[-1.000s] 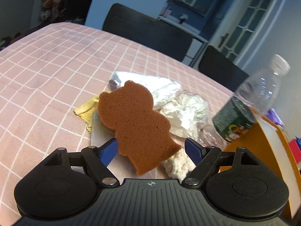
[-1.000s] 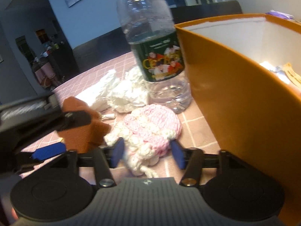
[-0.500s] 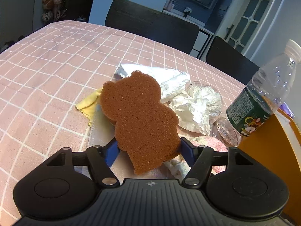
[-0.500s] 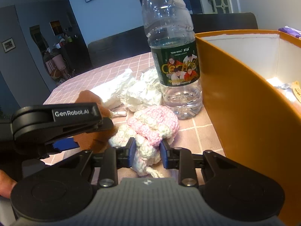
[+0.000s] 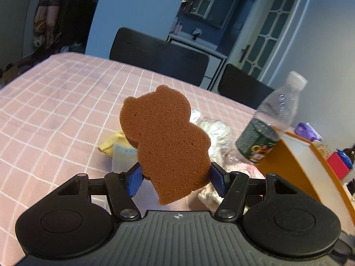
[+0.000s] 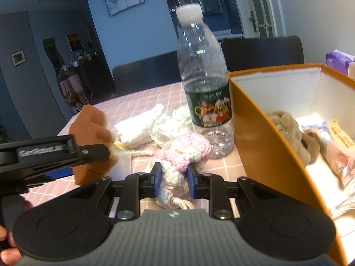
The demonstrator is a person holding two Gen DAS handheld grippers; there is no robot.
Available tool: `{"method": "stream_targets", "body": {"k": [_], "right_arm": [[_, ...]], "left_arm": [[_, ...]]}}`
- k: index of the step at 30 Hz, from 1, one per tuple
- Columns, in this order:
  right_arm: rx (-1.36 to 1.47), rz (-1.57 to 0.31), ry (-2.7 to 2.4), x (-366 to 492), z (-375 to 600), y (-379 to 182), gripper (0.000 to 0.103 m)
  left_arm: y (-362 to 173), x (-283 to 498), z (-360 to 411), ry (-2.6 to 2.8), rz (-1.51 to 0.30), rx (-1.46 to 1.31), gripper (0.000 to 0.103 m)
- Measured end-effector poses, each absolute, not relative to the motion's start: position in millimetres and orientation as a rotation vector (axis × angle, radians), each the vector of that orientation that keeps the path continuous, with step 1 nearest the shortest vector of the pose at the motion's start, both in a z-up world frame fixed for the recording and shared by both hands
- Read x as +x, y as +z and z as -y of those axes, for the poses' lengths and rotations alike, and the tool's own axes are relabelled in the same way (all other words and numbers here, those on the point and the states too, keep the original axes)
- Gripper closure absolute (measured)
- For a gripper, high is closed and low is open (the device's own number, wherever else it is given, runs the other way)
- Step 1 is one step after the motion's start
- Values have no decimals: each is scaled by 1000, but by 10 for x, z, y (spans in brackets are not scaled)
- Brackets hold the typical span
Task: Organize soft objects
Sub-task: 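Lift the sponge and hat and carry both toward the orange box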
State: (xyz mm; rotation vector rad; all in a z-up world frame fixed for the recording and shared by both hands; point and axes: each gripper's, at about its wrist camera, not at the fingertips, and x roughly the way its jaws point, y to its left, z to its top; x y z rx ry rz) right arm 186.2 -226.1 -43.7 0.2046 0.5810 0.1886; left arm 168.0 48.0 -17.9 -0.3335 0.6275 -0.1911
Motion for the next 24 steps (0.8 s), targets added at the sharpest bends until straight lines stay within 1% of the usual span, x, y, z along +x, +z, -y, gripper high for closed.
{"method": "stream_targets", "body": {"k": [5,13,18,24], "right_arm": [[200,-549,200,1725,2303,-295,80],[207,-511,258,1525,2380,8,80],[190,-490,274,1386,2511,256,80],[143,-482,256,1221,2875,639,80]], "left_arm": [[-11,1507,-619,-236,-595,-345,31],[252,1271,-691,-279,-535,-280,31],[395,1144,-534,-362,-503,-220,31],[542,1105,-161,-514,-490,-147,31]]}}
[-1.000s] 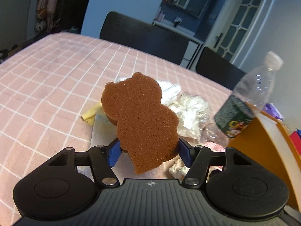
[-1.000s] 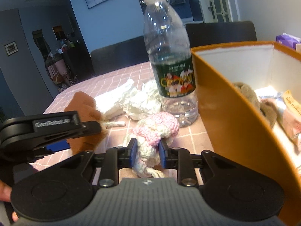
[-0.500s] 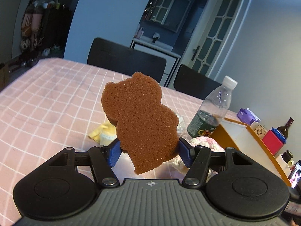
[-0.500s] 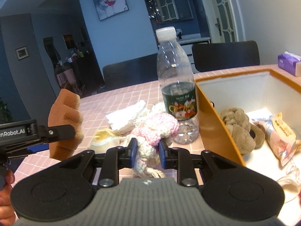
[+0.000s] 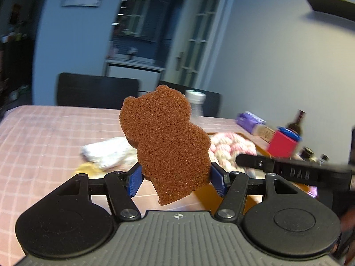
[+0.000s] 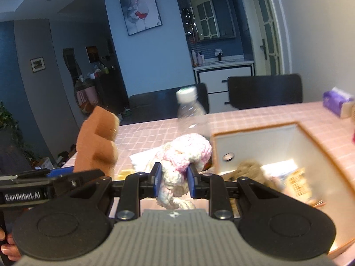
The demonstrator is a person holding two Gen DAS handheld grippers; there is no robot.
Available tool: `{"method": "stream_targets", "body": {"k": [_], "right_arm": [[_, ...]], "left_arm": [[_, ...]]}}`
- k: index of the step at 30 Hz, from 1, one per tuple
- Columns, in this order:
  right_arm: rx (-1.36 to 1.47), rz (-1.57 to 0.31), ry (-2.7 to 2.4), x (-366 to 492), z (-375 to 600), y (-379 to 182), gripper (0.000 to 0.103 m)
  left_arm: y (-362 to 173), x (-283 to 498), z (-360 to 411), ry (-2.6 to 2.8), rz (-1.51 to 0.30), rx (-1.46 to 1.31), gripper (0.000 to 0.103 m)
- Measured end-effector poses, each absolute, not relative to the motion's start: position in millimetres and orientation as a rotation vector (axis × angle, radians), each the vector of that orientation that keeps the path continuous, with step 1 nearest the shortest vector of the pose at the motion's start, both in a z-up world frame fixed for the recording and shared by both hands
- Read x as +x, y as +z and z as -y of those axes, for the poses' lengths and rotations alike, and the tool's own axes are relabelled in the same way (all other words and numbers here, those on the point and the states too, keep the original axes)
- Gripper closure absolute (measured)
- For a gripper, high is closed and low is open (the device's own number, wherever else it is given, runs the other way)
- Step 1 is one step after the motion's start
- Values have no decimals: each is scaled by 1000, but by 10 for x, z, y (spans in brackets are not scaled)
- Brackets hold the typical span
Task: Organize soft objects
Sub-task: 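Lift the sponge and hat and carry both toward the orange box, then lower the sponge and hat into the orange box and open both tools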
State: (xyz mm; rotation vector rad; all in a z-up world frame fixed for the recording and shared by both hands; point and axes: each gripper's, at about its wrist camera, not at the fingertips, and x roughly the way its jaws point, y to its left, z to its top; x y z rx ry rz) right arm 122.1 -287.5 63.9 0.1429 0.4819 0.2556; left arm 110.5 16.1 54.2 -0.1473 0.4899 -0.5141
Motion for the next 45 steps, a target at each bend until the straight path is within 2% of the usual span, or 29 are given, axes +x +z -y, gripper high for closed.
{"method": "stream_targets", "body": {"k": [8,16,21,25,32,38,39,43,45], "right_arm": [[76,-539,141,1324,3493,853,80],[66,-689,36,1547,3977,527,80],[65,-789,-12,1691,4134,252,80],[39,-864,-37,1770,4176,102,79],[42,-954,-33,1822,4193,-26,75],[0,-956,-37,1822,4164,-24,71],[-10,-950,-38,1814,4156,-13,67],[-55,-920,-54,1783,4127,34,63],[-65,-895,-62,1760,4131,81,54]], "left_arm": [[660,1203,530,-712,-520,-12,31],[558,1462,1415,-885,-693,225,31],[317,1703,1805,-915,-851,331,31],[151,1782,1970,-902,-896,427,30],[3,1861,2110,-914,-972,470,29],[-65,1876,2256,-901,-968,522,22],[-62,1878,2254,-902,-966,524,19],[-27,1852,2170,-913,-953,507,15],[0,1837,2154,-920,-944,505,14]]}}
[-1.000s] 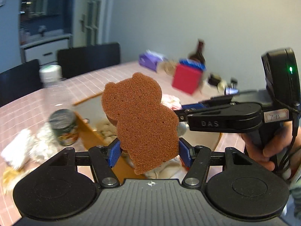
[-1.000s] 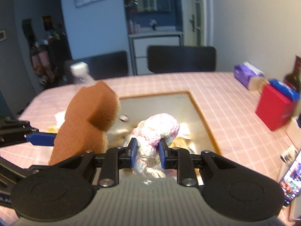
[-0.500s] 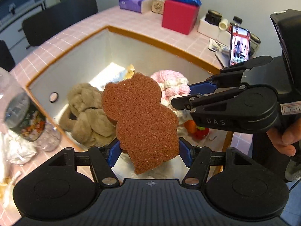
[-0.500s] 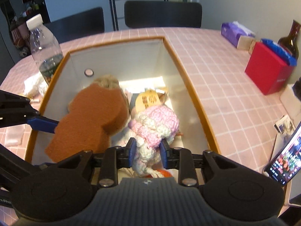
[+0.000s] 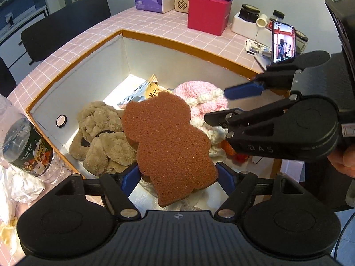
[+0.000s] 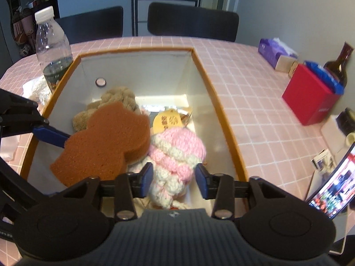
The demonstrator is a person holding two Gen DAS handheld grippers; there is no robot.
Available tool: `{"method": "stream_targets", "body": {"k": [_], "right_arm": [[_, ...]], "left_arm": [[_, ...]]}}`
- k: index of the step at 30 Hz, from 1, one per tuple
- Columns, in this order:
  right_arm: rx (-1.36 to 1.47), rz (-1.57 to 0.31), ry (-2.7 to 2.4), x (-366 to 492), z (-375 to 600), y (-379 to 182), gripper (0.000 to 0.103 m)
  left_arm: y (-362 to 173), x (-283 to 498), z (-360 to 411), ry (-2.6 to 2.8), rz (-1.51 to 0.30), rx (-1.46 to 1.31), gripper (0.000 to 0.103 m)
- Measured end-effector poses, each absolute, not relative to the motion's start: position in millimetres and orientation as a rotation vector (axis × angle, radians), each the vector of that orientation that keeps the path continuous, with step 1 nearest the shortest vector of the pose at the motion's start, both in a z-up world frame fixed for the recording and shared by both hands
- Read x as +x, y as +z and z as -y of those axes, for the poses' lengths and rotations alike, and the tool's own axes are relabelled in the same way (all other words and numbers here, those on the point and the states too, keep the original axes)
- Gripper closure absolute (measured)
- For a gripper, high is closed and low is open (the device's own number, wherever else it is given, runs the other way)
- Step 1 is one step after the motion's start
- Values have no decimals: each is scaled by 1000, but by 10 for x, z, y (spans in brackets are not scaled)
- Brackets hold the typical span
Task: Organize soft objects
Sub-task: 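Lower the sponge and hat into the orange box and open both tools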
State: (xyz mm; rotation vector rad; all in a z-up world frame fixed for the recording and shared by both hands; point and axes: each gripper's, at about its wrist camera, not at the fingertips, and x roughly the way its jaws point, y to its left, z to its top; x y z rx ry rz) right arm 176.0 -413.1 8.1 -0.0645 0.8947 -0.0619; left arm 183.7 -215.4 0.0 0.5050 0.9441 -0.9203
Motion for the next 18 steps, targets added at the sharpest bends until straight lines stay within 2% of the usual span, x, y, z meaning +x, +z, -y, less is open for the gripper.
{"method": "stream_targets", "body": {"k": [8,18], "right_arm": [[-33,-816,-81,1681,4177,230,52],[2,-808,-43,1675,4139,232,53]], "left_arm": [[182,1774,2027,-936,-883,456,14],[323,1786,1933,-971,-857,378,12]]}}
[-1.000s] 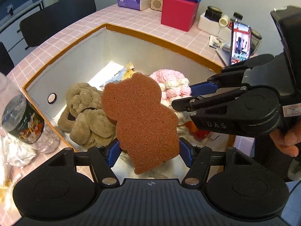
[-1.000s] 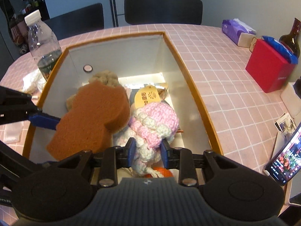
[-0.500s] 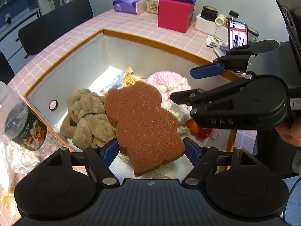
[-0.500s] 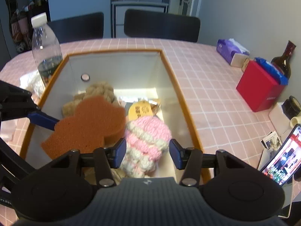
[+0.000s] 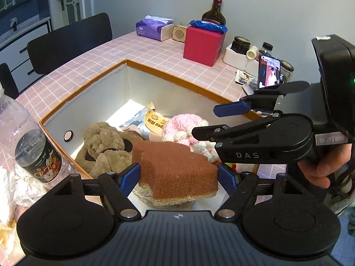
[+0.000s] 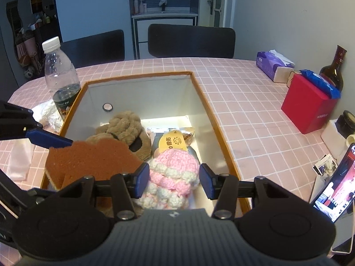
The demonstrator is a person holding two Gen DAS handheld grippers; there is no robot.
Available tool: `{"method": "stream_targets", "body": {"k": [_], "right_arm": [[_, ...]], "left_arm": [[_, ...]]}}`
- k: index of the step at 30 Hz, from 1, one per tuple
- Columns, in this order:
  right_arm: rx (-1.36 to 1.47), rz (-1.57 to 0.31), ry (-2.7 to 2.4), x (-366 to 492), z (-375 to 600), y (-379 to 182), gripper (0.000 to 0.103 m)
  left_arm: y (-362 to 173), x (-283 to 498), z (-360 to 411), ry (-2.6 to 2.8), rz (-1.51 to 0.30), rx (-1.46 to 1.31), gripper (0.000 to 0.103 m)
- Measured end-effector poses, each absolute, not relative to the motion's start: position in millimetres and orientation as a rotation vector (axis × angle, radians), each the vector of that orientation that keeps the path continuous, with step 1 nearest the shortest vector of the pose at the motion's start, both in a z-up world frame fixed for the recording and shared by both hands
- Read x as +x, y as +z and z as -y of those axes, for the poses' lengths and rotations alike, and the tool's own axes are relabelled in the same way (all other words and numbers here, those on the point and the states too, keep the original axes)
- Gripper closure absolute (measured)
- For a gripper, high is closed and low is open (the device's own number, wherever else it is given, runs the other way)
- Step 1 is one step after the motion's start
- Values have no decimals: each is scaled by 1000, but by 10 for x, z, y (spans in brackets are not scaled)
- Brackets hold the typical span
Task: Organize soft objects
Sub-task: 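Lower the sponge and hat into the orange box and open both tools, then withdraw both tools from the box back over the table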
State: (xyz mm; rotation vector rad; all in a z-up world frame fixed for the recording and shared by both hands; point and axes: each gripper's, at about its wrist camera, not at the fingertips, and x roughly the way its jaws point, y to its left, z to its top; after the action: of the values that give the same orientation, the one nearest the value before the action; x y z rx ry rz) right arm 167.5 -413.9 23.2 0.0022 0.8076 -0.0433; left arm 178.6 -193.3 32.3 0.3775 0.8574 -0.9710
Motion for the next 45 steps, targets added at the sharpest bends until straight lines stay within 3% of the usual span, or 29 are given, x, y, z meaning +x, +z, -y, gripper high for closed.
{"method": "stream_targets", "body": {"k": [5,6,9,10,18,23,27,31,33,38,45], "right_arm": [[0,-817,-40,1688,4135,211,53],[1,-815,-42,1689,4137,213,53],[3,-809,-48,1686,4150,223,53],[2,-809,-49,1686,4152,222,53],[-4,-811,-51,1685,4143,217,56],[-7,-821,-61,1693,4158,199,56],[22,-818,-14,1690,4132,210,56],[127,-836,94,1698,4138,196,58],[194,-844,150,1703,4144,185,71],[282,-859,234,1723,4115,153,84],[222,-970,221,1787,3959,-14,85]], "left_arm": [[293,1833,1901,-959,-869,347,13],[320,1828,1872,-949,-846,331,27],[385,1743,1887,-906,-733,379,33],[369,1724,1914,-900,-731,402,42],[344,1571,2002,-822,-523,414,45],[42,1680,2105,-839,-717,466,40],[-26,1754,2072,-869,-827,457,27],[-19,1730,2062,-909,-827,506,12],[-41,1688,2052,-924,-818,526,11],[-35,1629,2040,-960,-813,530,11],[86,1536,1842,-1021,-809,486,11]]}}
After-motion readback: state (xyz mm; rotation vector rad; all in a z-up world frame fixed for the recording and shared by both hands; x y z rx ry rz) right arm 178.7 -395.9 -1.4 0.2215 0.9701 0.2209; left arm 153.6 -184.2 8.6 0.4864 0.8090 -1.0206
